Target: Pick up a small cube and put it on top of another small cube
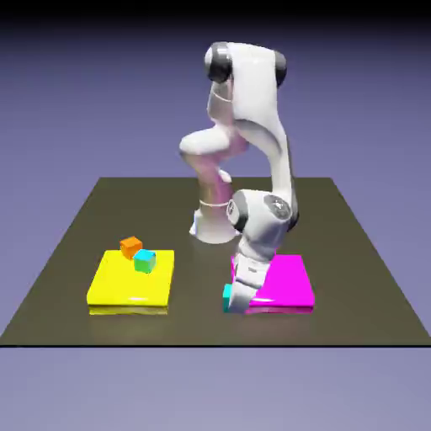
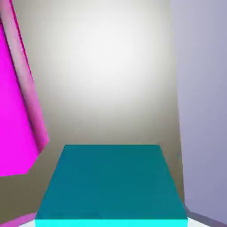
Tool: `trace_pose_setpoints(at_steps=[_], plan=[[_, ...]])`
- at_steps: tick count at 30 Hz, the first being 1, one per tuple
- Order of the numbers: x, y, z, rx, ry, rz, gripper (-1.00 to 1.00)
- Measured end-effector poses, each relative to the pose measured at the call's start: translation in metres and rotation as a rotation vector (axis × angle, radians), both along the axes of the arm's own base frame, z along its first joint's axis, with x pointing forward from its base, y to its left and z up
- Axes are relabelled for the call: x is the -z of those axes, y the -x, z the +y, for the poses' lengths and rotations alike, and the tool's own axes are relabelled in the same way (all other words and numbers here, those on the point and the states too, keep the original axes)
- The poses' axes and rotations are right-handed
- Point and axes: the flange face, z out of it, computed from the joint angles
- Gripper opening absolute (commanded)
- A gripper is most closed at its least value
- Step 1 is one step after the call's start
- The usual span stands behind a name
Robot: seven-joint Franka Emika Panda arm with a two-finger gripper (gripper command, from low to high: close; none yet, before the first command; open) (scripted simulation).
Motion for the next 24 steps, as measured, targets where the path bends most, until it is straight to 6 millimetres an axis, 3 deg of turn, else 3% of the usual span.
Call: trace_pose_setpoints(at_steps=[5,12,13,17,18,20,24], plan=[[-0.036,0.048,0.035,0.097,-0.004,0.014,-1.00],[-0.082,0.112,0.054,0.229,0.083,-0.028,-1.00],[-0.082,0.112,0.054,0.229,0.083,-0.028,-1.00],[-0.024,0.118,0.039,0.233,0.085,-0.029,-1.00],[-0.015,0.120,0.037,0.231,0.083,-0.028,1.00],[-0.015,0.120,0.038,0.226,0.085,-0.030,1.00],[-0.072,0.112,0.052,0.229,0.086,-0.031,1.00]])
